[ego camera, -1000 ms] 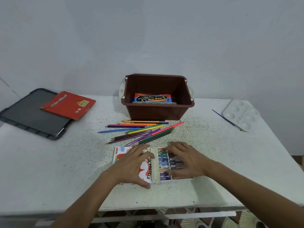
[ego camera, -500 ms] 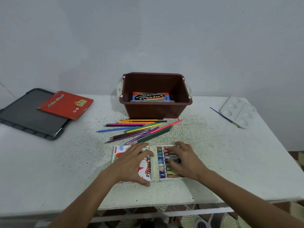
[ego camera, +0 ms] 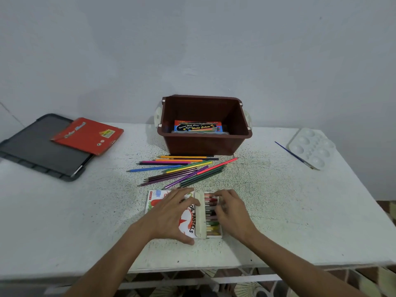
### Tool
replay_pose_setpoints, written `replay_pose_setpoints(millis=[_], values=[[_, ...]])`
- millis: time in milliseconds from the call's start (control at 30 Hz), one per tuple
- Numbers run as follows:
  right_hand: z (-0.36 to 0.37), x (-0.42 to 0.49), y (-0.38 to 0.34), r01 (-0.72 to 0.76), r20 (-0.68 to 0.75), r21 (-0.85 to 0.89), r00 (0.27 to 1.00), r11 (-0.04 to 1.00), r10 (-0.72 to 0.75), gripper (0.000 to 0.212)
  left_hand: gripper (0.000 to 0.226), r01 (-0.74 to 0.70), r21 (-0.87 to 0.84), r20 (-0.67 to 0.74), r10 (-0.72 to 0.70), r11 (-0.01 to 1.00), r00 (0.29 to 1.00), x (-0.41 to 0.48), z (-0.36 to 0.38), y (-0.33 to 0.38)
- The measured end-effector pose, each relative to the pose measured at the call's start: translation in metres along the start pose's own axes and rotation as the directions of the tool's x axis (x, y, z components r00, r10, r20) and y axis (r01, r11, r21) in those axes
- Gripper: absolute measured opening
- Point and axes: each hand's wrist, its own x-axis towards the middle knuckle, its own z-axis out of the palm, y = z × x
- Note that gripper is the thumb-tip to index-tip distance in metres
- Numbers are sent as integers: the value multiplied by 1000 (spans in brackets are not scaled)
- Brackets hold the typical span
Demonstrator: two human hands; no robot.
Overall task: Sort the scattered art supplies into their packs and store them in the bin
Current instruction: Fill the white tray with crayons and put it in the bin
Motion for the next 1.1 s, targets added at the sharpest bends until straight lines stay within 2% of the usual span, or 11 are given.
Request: replay_pose_setpoints(millis=[200, 333, 500, 933, 1100], values=[[11, -2, -12, -95, -14, 247, 995, 964, 102, 25, 98, -8, 15, 8, 8, 1000, 1000, 0, -3, 2], [20, -5, -26, -127, 30, 349, 992, 929, 124, 33, 99, -23, 21, 2, 23, 1000, 1000, -1, -4, 4], [20, -6, -24, -190, 55, 422, 981, 886, 185, 32, 101, -10, 24, 10, 10, 1000, 1000, -1, -3, 4], [16, -2, -18, -272, 121, 519, 962, 811, 246, 37, 105, -17, 37, 18, 16, 999, 1000, 3, 0, 0], [21, -8, -19, -131, 44, 434, 991, 891, 125, 20, 117, 0, 10, 50, -1, 1000, 999, 1, 0, 0]])
